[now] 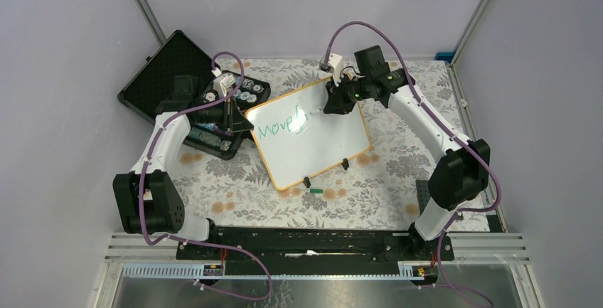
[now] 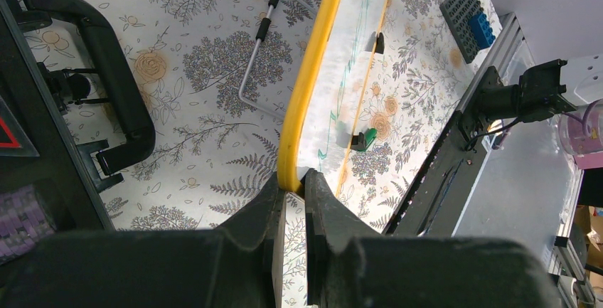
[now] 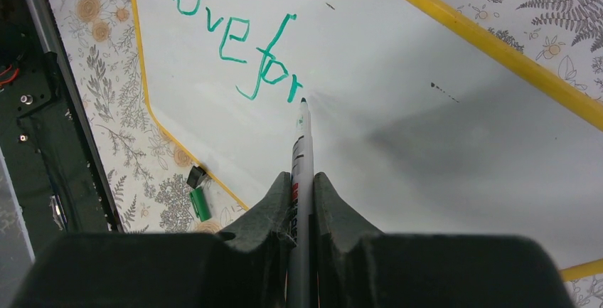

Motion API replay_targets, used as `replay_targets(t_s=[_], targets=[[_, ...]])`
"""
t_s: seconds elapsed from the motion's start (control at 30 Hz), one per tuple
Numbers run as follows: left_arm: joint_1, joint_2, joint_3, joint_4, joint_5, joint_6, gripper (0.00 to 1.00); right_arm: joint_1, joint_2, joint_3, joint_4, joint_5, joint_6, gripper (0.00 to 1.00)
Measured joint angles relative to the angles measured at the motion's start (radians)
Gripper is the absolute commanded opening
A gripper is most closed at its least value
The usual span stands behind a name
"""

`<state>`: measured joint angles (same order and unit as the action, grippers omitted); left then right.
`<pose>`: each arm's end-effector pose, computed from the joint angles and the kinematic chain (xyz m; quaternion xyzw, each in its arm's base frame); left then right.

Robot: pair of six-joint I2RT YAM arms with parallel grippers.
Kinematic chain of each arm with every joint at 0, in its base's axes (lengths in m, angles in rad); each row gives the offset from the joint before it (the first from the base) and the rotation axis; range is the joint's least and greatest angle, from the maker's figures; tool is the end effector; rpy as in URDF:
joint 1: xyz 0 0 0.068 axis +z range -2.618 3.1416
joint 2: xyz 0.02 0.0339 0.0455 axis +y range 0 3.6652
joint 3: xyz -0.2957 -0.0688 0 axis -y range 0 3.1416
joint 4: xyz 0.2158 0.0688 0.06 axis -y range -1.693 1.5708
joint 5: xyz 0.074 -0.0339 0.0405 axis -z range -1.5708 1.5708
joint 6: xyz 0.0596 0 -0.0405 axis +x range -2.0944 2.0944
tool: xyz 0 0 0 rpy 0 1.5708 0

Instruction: Write a sentence on the whiteboard

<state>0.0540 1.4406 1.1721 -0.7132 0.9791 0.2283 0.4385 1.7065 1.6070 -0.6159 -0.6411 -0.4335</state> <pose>0.2675 -0.0351 0.3181 0.2095 0.8294 -0.4095 0.3170 0.3222 0.1905 0.3649 -0.4832 0.7276 0.2877 0.3929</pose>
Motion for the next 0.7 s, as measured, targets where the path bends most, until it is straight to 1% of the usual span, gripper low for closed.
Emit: replay_targets(t_s=[0.7], targets=[[-0.001, 0.000, 0.000, 0.001, -0.002, 0.000, 0.00, 0.011, 0.032, 0.022, 0.001, 0.029, 0.000, 0.00]])
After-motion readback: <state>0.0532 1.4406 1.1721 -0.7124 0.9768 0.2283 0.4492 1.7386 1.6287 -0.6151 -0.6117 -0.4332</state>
